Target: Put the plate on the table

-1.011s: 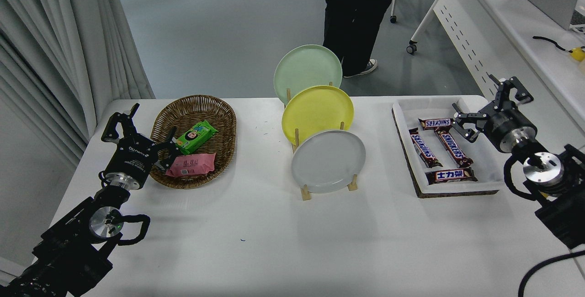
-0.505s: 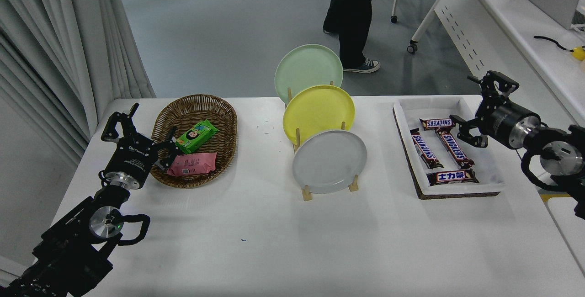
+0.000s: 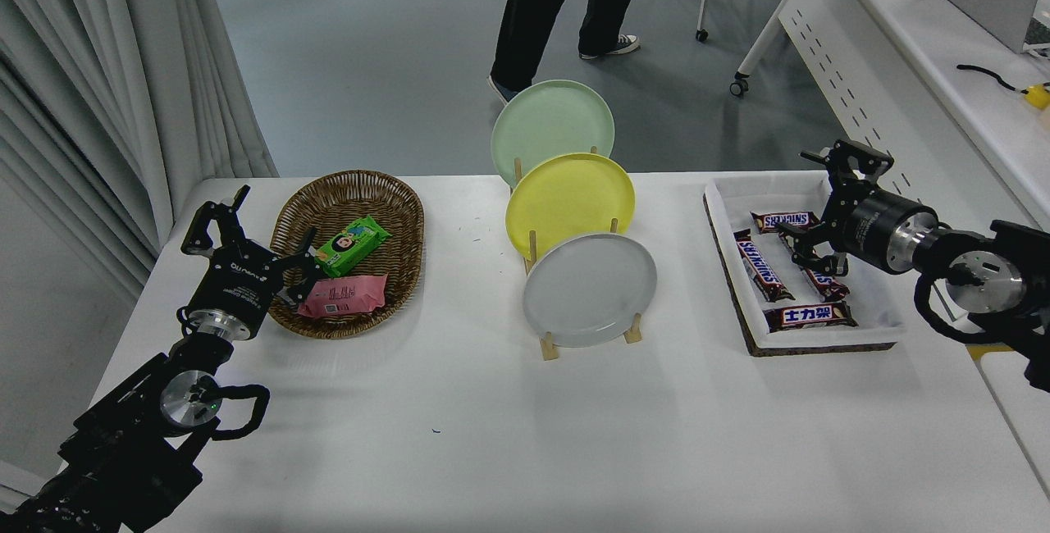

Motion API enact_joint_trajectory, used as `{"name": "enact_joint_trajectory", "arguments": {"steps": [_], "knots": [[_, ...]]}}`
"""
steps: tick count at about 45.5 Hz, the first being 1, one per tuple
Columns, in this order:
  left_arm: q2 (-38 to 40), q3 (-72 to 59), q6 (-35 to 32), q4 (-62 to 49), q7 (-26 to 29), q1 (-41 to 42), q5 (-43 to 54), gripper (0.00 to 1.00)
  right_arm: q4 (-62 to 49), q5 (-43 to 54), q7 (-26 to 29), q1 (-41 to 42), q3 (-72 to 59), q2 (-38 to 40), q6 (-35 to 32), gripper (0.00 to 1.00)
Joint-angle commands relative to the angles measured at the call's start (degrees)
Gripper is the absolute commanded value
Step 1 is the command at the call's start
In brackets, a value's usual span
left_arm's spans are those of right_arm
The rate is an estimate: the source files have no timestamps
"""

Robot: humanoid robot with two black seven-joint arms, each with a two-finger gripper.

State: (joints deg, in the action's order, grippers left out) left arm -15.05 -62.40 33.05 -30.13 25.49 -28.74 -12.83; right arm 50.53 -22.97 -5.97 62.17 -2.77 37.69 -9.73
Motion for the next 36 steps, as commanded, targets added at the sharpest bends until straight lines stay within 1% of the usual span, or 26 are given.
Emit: {"name": "enact_joint_trajectory", "arguments": {"steps": [1, 4, 11, 14, 17, 21, 23, 36], "knots": [[0.0, 0.0, 0.0, 0.0, 0.0, 0.1, 0.0, 1.0, 9.5, -0.8, 0.1, 4.1, -2.1, 6.3, 2.5, 1.0], [0.0, 0.0, 0.0, 0.0, 0.0, 0.0, 0.0, 1.0, 10.2, -0.8, 0.1, 4.2, -2.1, 7.8, 2.2, 1.0], [0.0, 0.0, 0.0, 0.0, 0.0, 0.0, 0.0, 1.0, 11.3, -1.2, 0.9, 5.6, -3.1, 8.3, 2.3, 1.0], [0.0, 0.0, 0.0, 0.0, 0.0, 0.0, 0.0, 1.0, 12.2, -1.3, 2.7, 6.6, -4.3, 8.2, 2.4, 1.0], [0.0, 0.0, 0.0, 0.0, 0.0, 0.0, 0.0, 1.0, 13.5, -1.9, 5.7, 7.7, -4.8, 7.8, 3.1, 1.0], [0.0, 0.0, 0.0, 0.0, 0.0, 0.0, 0.0, 1.0, 16.1, -4.3, 10.0, 8.1, -4.9, 7.4, 6.5, 1.0], [0.0, 0.0, 0.0, 0.0, 0.0, 0.0, 0.0, 1.0, 16.9, -4.6, 11.0, 8.1, -4.6, 6.8, 8.1, 1.0], [0.0, 0.0, 0.0, 0.1, 0.0, 0.0, 0.0, 1.0, 18.1, -5.0, 11.5, 8.8, -3.6, -0.2, 15.3, 1.0]]}}
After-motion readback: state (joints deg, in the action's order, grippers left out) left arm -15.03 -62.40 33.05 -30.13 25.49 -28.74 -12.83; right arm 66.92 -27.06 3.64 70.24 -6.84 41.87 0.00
